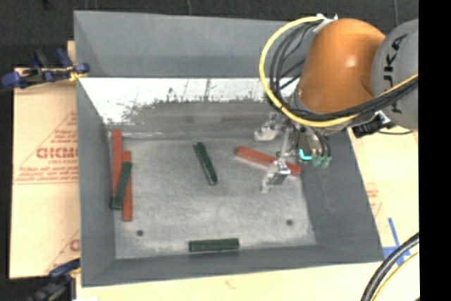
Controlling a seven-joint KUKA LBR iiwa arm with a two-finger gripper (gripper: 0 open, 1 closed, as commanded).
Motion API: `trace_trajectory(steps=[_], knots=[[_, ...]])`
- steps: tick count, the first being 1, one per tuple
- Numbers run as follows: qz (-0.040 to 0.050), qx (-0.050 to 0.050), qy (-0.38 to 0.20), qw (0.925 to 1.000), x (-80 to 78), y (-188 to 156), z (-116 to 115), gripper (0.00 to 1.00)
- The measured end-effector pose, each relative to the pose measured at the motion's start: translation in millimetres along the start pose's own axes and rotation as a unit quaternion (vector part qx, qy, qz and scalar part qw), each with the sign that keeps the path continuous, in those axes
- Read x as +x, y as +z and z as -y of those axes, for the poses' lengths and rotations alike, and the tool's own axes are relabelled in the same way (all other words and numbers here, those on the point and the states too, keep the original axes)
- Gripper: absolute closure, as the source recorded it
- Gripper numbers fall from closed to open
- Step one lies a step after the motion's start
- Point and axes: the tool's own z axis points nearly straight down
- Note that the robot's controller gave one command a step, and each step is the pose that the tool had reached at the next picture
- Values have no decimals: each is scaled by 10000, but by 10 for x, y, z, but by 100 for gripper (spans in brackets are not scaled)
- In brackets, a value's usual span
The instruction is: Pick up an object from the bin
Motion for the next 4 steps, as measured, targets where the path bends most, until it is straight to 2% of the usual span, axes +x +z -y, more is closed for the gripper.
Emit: trace_trajectory(steps=[1,2,3,4], knots=[[37,2,-1,10000,-16,-37,1,0],[66,-3,231,9997,-277,649,231,0],[56,-5,1294,9916,-669,1391,458,0],[52,-7,1289,9916,-643,1352,444,0]])
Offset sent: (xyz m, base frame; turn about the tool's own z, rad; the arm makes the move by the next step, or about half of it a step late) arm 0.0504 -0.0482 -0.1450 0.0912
